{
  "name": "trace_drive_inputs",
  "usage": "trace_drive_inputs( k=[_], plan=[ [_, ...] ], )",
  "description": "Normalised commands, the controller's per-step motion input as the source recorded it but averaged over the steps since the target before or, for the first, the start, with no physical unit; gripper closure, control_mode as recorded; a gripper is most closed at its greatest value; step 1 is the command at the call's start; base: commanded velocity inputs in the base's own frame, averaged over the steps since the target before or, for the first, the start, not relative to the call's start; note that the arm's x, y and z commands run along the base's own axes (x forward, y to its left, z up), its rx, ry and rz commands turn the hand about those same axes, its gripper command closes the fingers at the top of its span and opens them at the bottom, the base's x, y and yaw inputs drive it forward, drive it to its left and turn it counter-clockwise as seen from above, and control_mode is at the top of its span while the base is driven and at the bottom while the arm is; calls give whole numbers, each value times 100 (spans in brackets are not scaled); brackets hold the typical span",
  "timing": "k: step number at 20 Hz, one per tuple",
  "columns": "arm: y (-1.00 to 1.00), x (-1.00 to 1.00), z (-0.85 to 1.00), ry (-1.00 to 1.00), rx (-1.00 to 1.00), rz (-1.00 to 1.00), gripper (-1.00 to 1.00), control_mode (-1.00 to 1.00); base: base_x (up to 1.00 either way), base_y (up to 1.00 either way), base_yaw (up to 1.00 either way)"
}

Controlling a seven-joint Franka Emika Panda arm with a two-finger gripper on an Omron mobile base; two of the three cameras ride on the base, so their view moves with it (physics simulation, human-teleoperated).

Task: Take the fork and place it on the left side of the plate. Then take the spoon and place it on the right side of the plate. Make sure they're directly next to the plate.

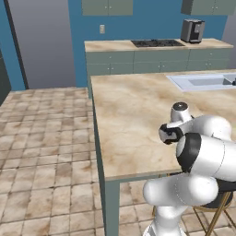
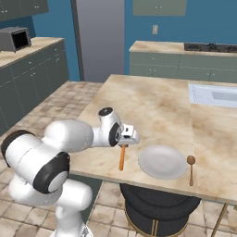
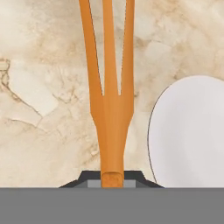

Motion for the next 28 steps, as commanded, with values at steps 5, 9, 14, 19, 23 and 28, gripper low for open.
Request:
trace_drive_inputs(
  k=[5, 9, 14, 19, 23, 28],
  plan=[
    [-10, 30, -29, 2, -4, 0, 100, -100, 0, 0, 0],
    [-19, 18, -32, 0, -4, 0, 100, -100, 0, 0, 0],
    [-19, 16, -33, 0, -4, 0, 100, -100, 0, 0, 0],
    [-14, 19, -32, 0, -4, 0, 100, -100, 0, 0, 0],
    [-11, 28, -28, 0, -3, 0, 100, -100, 0, 0, 0],
    [-7, 7, -15, 0, -3, 0, -100, -100, 0, 0, 0]
  ],
)
